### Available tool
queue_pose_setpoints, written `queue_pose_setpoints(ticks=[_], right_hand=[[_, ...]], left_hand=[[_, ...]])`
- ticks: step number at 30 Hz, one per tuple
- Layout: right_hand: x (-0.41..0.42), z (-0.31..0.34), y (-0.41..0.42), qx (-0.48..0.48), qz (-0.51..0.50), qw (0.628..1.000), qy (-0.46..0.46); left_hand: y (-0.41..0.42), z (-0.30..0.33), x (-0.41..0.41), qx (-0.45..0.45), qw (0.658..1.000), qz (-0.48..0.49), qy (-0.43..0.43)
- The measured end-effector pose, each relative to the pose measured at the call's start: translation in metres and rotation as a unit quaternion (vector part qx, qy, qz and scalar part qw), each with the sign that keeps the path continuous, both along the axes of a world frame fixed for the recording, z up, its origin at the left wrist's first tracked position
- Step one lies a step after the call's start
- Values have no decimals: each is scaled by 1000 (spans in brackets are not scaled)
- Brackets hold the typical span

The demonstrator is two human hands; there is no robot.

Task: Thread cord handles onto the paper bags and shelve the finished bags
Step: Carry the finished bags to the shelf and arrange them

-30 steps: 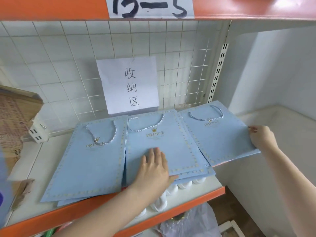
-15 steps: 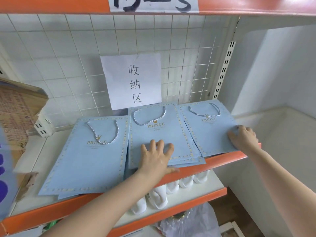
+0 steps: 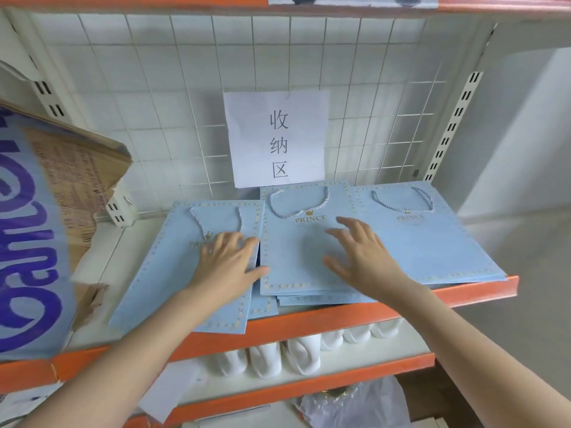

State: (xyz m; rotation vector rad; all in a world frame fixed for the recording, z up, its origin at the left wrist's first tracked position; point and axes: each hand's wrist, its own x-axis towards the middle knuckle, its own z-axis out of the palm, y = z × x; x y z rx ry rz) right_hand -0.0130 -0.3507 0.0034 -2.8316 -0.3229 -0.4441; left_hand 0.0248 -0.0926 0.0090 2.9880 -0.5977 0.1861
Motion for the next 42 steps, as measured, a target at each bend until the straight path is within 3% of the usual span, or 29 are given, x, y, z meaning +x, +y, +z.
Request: queue_pose_setpoints(ticks=[3,6,15,22,24,27,29,32,36,37,40,42], right_hand=[[0,-9,19,-83,69,992,72],[1,-11,4,-110,79,982,129],[-1,1,-21,-148,92,969,178],[-7,4,-16,-105,101,969,201],[-3,13,-12,-43,83,971,218],[8,18,-11,51,-6,991,126],[15,16,-9,61,-118,986,104],[23,11,-6,112,-219,959,138],[24,10,-9,174,-253,945,111],[23,11,-10,201,-255,940,100],[19,12,-13,271,-242,928,89],[15,11,-11,222,-238,940,98]], left_hand=[[50,4,0,22,984,-30,175],[65,1,-5,49,971,-65,223],[35,-16,6,97,970,-32,221],[0,-15,7,105,978,-15,179],[-1,-13,8,93,982,-7,164],[4,-11,17,-10,998,7,56],[0,-10,23,-151,988,19,30],[-22,-6,22,-347,921,55,167],[-42,-13,16,-394,896,104,176],[-41,-14,17,-415,880,119,199],[-21,-5,19,-531,784,145,287],[8,2,21,-557,774,143,264]])
